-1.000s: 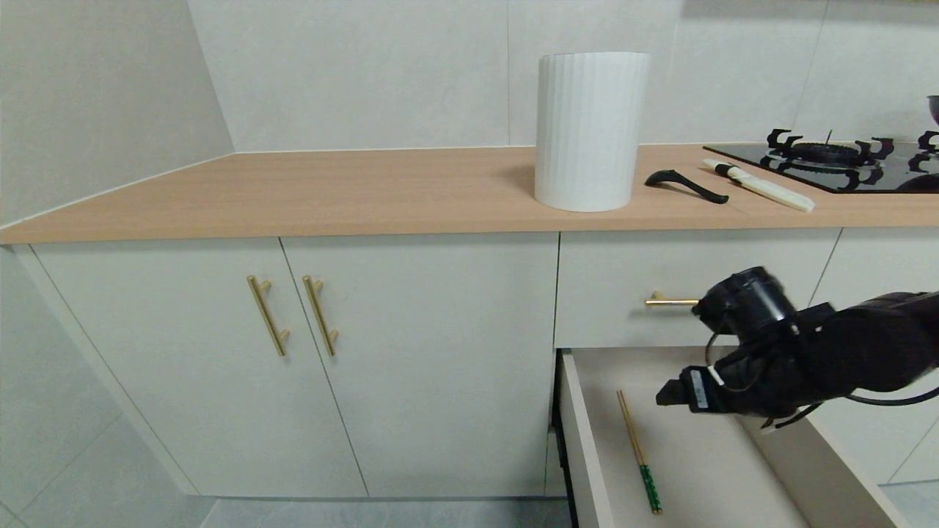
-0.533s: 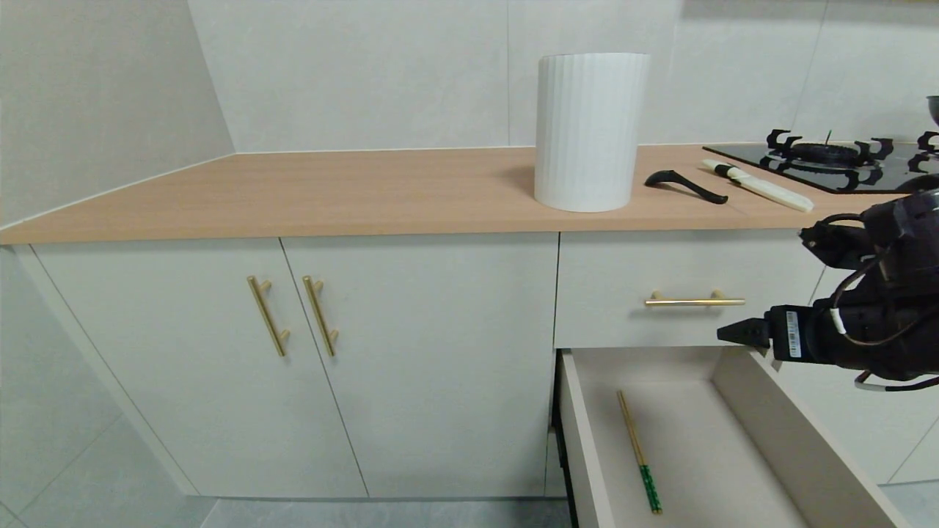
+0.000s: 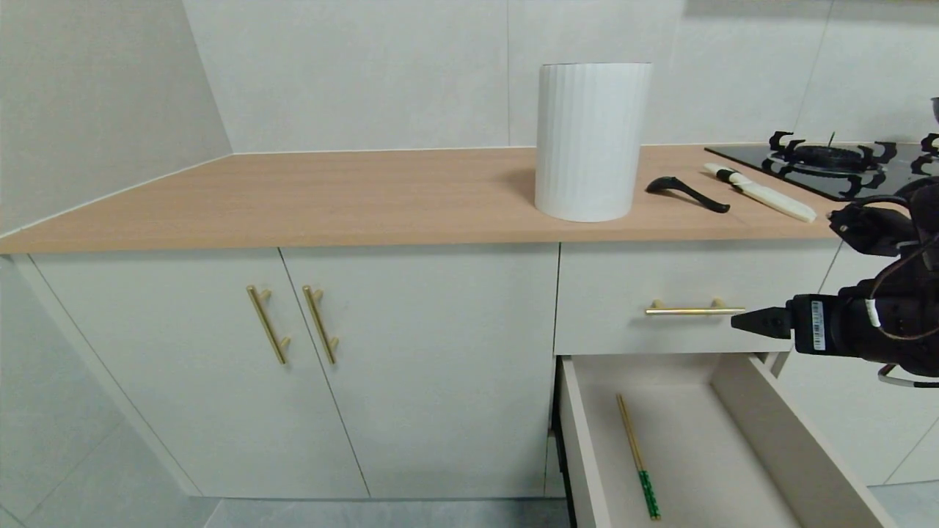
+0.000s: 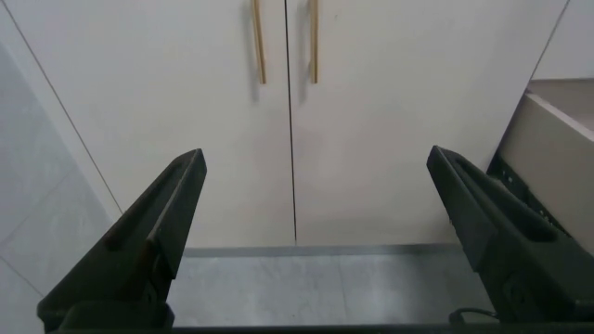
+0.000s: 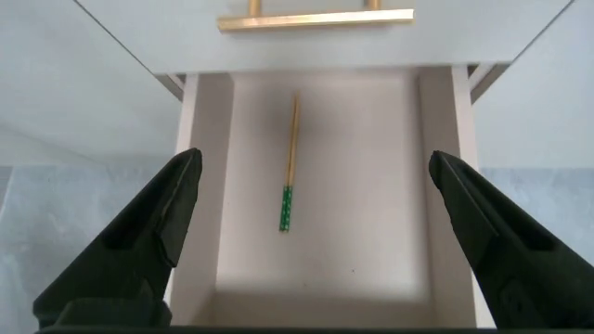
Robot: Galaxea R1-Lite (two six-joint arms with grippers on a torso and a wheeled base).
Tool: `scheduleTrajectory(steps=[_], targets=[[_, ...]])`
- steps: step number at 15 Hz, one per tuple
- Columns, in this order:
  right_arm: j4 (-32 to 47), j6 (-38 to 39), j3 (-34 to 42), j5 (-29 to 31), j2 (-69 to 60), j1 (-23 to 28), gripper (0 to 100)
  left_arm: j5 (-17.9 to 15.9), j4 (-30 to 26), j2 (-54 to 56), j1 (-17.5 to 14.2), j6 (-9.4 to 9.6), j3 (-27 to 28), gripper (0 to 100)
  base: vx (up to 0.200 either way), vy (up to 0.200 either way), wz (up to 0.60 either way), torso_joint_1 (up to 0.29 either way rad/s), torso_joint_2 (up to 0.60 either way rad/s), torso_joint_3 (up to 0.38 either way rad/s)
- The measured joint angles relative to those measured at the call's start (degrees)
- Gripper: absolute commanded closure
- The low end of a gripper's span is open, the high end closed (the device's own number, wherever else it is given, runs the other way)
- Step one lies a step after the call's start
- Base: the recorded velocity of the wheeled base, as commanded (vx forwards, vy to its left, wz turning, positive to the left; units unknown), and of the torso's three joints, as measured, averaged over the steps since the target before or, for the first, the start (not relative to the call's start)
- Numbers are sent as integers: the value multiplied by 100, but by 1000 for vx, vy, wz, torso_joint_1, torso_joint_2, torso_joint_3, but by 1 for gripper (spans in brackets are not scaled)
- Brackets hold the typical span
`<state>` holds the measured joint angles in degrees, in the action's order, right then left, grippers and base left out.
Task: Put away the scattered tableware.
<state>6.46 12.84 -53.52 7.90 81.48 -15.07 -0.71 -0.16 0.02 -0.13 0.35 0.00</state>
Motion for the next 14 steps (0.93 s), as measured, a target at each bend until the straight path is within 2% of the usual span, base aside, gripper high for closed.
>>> scheduleTrajectory(steps=[14], targets=[[-23, -35, 5, -5, 88, 99, 0, 0, 0, 0, -2, -2, 0, 0, 0, 0, 0, 176, -486, -293]])
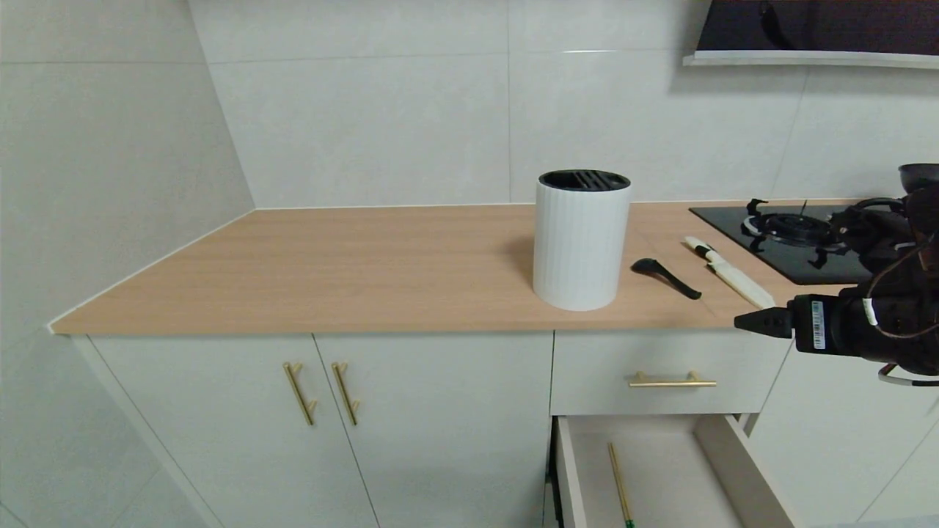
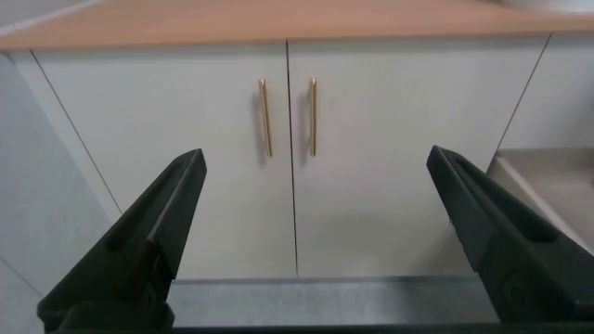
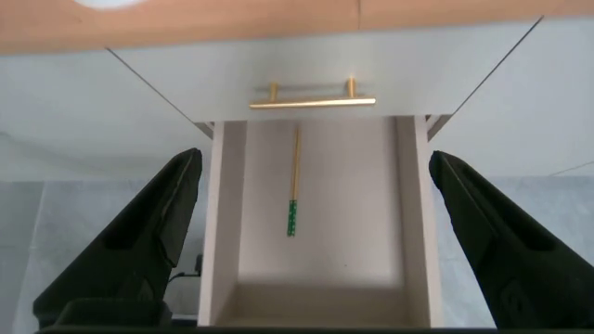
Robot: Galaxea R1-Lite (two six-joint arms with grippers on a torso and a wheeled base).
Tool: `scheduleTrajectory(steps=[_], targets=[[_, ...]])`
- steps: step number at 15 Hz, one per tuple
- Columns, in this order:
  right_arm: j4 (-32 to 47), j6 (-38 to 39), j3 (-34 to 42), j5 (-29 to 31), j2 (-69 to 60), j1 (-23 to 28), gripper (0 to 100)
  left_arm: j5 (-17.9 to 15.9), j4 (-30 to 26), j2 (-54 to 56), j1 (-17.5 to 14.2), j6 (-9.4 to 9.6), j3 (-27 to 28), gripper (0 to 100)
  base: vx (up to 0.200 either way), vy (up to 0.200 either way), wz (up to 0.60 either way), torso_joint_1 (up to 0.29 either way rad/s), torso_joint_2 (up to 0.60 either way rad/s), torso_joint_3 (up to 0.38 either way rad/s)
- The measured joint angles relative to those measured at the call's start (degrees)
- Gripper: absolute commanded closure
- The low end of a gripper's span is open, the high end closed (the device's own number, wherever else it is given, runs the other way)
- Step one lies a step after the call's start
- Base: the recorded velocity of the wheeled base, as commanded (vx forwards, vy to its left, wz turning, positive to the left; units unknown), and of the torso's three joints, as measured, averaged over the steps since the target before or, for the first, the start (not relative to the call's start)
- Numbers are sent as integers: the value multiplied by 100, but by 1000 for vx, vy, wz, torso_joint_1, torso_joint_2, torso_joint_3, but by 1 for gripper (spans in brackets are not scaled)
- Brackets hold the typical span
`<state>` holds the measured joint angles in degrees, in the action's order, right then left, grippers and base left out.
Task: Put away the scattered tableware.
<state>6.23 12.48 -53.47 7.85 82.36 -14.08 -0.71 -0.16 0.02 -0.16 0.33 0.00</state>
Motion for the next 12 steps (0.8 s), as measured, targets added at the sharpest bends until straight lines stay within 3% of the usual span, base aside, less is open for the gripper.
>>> scheduleTrajectory(steps=[5, 8, 12], targets=[[-207, -37, 52, 17, 151, 2, 0, 0, 0, 0, 0, 0, 0, 0, 0, 0, 0, 71, -163, -91], [-894, -55, 110, 16, 378, 144, 0, -2, -2, 0, 0, 0, 0, 0, 0, 0, 0, 0, 0, 0], [-1425, -680, -722, -150, 1025, 513, 0, 0, -2, 0, 0, 0, 0, 0, 0, 0, 0, 0, 0, 0]])
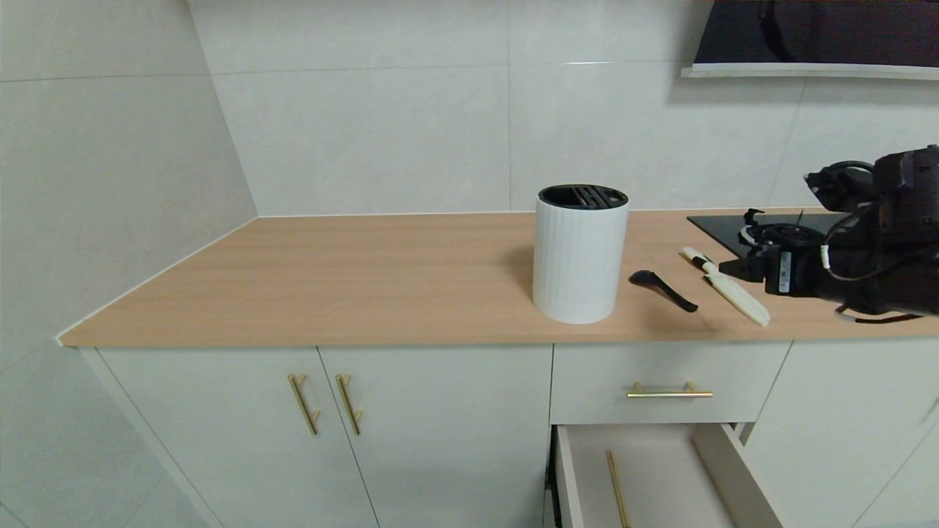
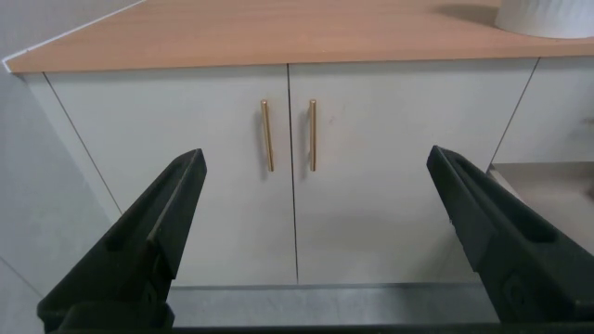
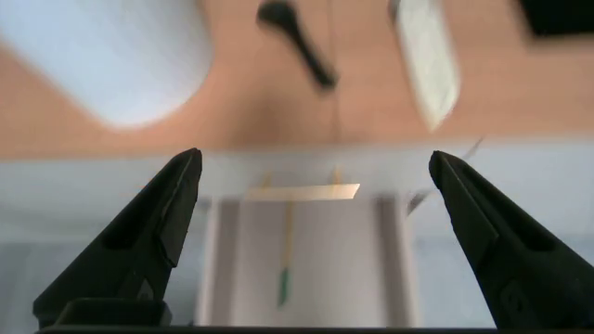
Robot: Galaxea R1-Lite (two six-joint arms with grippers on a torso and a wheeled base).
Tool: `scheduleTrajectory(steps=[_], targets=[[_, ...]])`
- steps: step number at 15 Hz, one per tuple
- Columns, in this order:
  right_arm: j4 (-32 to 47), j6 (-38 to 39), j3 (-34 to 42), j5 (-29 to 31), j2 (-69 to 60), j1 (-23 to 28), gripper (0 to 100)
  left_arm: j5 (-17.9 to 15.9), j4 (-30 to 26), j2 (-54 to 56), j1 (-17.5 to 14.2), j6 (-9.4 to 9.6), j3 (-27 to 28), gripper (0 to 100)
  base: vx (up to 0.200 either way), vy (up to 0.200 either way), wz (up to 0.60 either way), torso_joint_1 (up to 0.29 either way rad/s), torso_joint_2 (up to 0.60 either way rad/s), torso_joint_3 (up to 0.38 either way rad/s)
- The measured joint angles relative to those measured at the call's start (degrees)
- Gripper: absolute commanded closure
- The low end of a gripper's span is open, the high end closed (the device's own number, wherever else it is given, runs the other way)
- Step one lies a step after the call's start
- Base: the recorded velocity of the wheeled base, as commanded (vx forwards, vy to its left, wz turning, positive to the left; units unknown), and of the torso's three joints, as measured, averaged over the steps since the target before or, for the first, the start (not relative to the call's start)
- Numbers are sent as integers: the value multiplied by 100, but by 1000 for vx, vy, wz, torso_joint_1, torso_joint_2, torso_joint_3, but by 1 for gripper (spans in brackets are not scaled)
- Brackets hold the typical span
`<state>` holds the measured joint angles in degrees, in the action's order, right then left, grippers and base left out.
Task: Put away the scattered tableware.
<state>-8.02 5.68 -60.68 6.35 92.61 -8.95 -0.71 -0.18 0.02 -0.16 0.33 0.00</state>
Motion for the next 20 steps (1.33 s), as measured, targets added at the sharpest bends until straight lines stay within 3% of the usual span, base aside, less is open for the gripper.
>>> scheduleTrajectory(steps=[4, 7, 11, 20], targets=[[-100, -306, -1139, -1136, 924, 176, 0, -2, 0, 0, 0, 0, 0, 0, 0, 0, 0, 0, 0, 0], [-858, -797, -1429, -1907, 1631, 347, 0, 0, 0, 0, 0, 0, 0, 0, 0, 0, 0, 0, 0, 0], [-1541, -1069, -1479, -2104, 2363, 499, 0, 0, 0, 0, 0, 2, 0, 0, 0, 0, 0, 0, 0, 0], [-1507, -1167, -1682, -2137, 3029, 697, 0, 0, 0, 0, 0, 0, 0, 0, 0, 0, 0, 0, 0, 0]])
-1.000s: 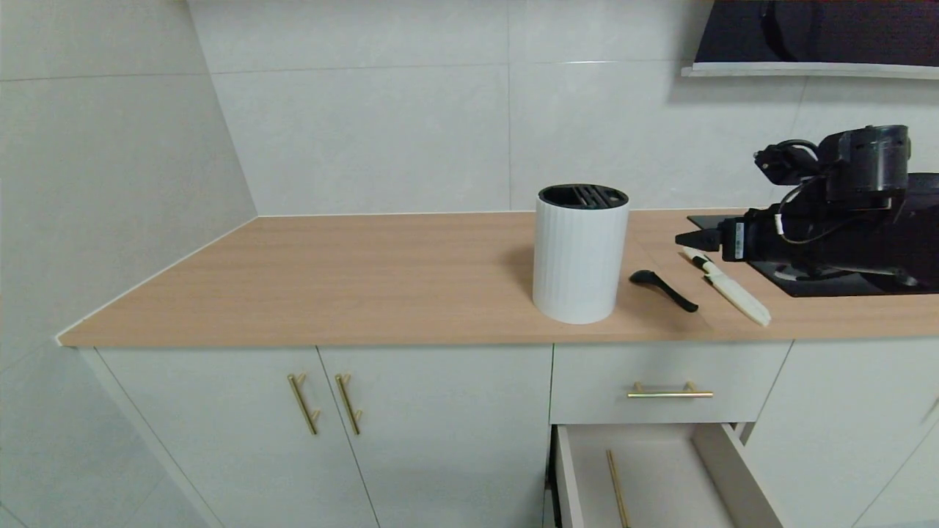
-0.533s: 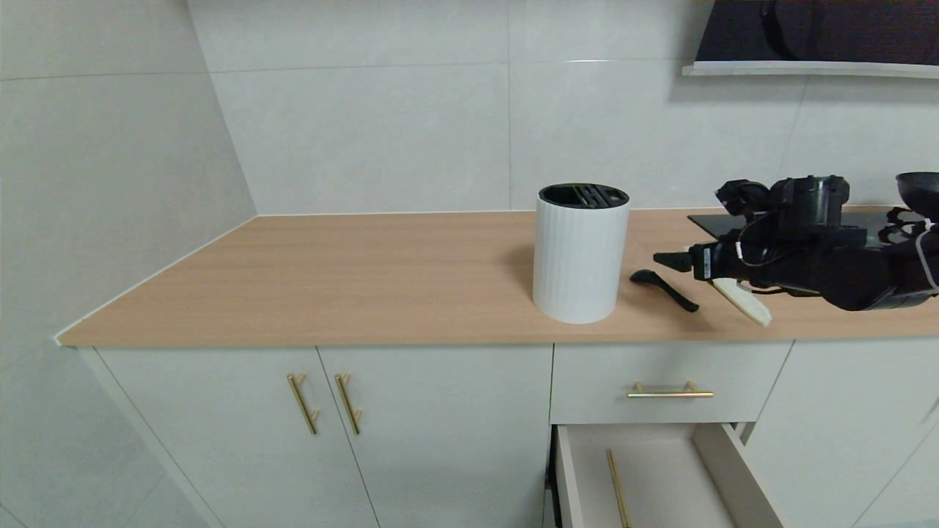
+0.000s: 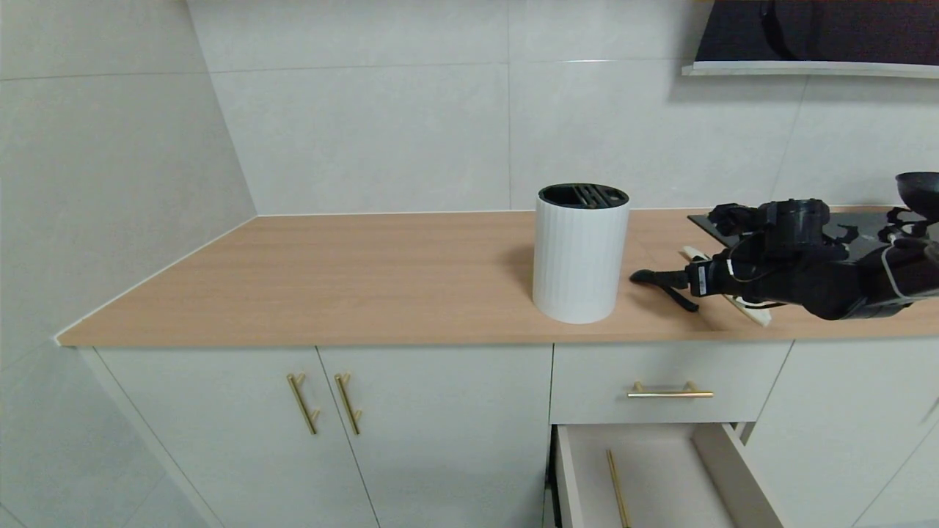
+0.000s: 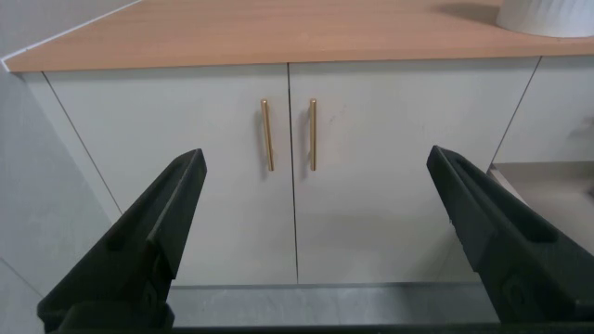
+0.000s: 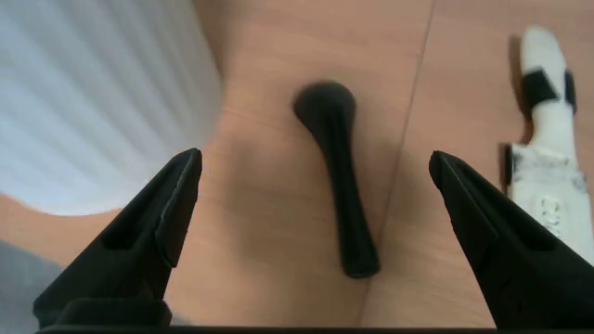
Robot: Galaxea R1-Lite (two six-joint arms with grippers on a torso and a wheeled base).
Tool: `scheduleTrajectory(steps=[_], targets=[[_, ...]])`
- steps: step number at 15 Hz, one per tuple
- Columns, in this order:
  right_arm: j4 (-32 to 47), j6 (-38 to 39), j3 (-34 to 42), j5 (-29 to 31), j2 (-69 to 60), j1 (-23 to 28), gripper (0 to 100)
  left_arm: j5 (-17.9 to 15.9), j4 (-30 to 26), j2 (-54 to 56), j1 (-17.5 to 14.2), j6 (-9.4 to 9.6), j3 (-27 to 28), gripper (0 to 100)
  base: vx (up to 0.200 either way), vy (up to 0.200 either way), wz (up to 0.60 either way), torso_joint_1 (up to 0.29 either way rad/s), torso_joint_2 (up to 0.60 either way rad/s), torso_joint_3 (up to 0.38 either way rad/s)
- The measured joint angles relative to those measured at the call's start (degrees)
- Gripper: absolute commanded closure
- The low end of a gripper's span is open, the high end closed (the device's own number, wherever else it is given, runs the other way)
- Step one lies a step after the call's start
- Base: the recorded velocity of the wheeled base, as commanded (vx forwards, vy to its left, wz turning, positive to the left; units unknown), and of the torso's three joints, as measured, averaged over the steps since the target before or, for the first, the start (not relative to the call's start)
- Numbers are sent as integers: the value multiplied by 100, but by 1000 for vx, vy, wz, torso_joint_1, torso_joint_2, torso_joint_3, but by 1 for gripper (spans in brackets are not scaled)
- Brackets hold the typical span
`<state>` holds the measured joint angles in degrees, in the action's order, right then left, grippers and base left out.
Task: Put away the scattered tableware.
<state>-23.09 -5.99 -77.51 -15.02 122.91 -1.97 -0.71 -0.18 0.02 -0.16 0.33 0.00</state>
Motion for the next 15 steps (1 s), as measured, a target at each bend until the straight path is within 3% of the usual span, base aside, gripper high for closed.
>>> scheduleTrajectory(steps=[7, 13, 14, 15], targets=[[249, -562, -190, 119, 407, 118, 0, 0, 2, 0, 0, 2, 0, 0, 0, 0, 0, 0, 0, 0], [199, -578, -267, 139, 656, 93, 0, 0, 2, 0, 0, 0, 0, 0, 0, 0, 0, 0, 0, 0], [199, -575, -273, 145, 673, 93, 100, 0, 0, 0, 0, 0, 0, 0, 0, 0, 0, 0, 0, 0], [199, -578, -278, 150, 681, 90, 100, -5, 0, 0, 0, 0, 0, 0, 0, 0, 0, 0, 0, 0]])
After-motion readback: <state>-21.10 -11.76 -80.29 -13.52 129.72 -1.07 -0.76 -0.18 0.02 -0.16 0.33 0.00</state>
